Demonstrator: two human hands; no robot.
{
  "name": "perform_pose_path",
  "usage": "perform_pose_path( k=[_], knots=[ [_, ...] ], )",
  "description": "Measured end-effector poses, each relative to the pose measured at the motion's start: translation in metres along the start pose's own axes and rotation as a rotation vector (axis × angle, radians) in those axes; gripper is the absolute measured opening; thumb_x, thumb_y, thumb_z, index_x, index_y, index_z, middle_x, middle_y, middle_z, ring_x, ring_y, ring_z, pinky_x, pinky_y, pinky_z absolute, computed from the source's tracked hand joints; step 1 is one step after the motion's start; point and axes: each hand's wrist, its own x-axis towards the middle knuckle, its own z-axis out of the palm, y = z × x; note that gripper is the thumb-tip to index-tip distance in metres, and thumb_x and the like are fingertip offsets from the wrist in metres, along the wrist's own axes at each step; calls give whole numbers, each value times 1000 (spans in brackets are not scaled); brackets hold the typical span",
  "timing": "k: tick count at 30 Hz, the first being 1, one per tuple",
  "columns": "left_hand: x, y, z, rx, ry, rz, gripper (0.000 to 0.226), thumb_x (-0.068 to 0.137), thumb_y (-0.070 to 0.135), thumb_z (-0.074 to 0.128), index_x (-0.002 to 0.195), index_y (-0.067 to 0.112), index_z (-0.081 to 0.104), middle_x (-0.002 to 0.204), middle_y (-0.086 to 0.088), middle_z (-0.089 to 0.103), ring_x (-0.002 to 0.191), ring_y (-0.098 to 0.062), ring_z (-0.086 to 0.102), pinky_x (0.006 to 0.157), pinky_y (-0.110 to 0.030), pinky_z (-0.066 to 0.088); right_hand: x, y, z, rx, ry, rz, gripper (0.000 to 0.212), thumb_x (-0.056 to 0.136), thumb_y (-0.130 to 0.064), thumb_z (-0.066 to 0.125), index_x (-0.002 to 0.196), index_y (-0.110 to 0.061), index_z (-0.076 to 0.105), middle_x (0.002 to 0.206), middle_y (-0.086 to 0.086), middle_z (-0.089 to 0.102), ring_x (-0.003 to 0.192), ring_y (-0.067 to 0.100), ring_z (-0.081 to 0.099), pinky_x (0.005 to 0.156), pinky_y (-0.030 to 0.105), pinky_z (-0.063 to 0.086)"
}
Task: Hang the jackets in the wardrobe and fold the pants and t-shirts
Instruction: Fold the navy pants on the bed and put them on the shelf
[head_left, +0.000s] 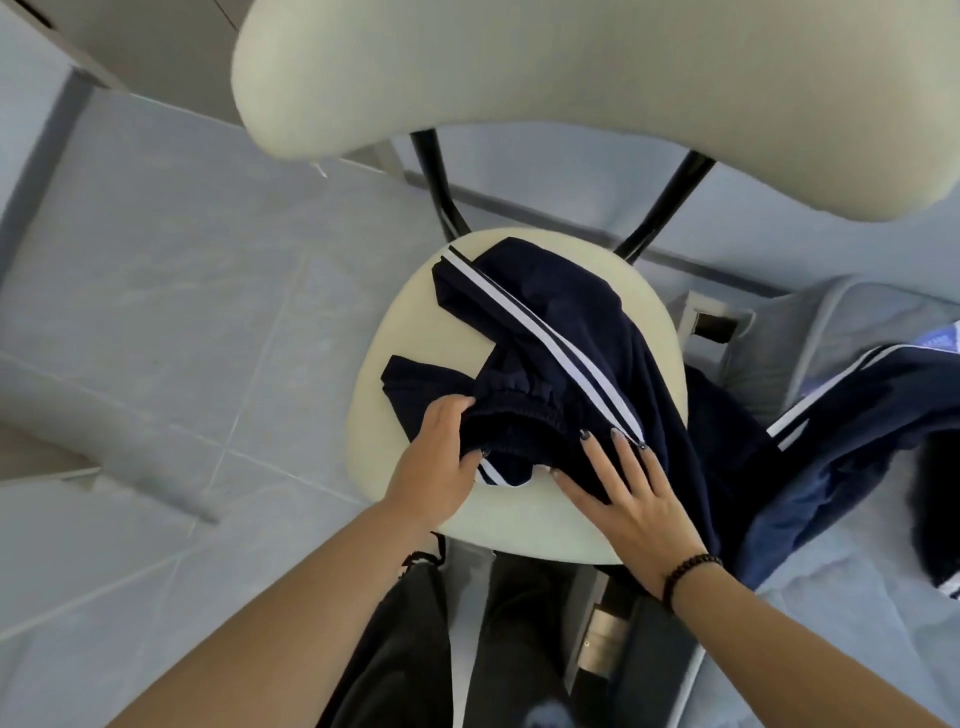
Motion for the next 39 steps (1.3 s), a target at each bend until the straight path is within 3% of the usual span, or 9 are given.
perform_pose_path(
  k=[3,6,13,17,21,25,29,34,39],
  knots=[
    [-6,11,-4,-47,46,10,43,94,11,56,135,16,42,139,1,41,113,-2,44,92,-14,33,-5,22,-8,64,-31,17,113,37,10,81,139,-18,41,129,19,53,111,39,59,67,42,59],
    [-22,28,-11,-117,87,-14,37,94,13,55,129,20,46,128,5,49,112,-3,47,96,-19,39,-8,37,-24,179,-68,-20,115,28,8,84,133,-16,43,100,2,65,88,22,66,43,20,50],
    [-59,70,-67,-243,257,25,32,91,16,57,122,24,50,113,17,53,105,2,52,91,-13,41,-10,34,-112,302,153,-25,93,61,1,79,139,-27,37,93,-5,59,74,15,59,35,21,45],
    [-84,85,-118,-200,362,95,26,89,12,58,109,28,52,106,16,52,97,4,50,84,-10,36,-6,28,-176,286,312,-78,65,76,-2,63,132,-31,46,109,3,57,82,22,61,45,31,52],
    [-121,83,-163,-114,372,142,27,91,11,55,114,25,56,112,12,51,99,7,46,87,-3,31,-7,12,-239,271,399,-120,44,84,-18,34,117,-20,62,100,4,58,74,21,60,50,29,52],
    [-171,79,-193,-149,404,142,28,92,10,57,114,29,58,112,14,60,105,-4,55,92,-17,39,-16,-25,-292,287,451,-157,26,85,-14,49,106,-15,64,96,1,54,77,11,46,60,34,54],
    [-233,85,-215,-201,426,161,28,90,9,60,113,27,62,110,16,63,104,-4,58,92,-17,43,-37,-90,-337,258,534,-116,15,85,-4,59,99,-9,62,97,6,53,83,26,51,62,40,51],
    [-333,86,-267,-240,492,235,31,70,15,83,96,25,69,87,15,66,71,6,57,64,-9,43,-82,-164,-400,221,746,-124,10,87,-2,57,93,-10,60,95,5,52,88,23,48,64,35,47],
    [-437,65,-324,-78,625,238,17,71,23,83,77,24,67,86,10,60,75,-4,54,61,-11,36,-123,-233,-475,227,876,-179,13,89,-3,56,97,-9,62,100,4,55,96,22,49,79,28,43]
  ],
)
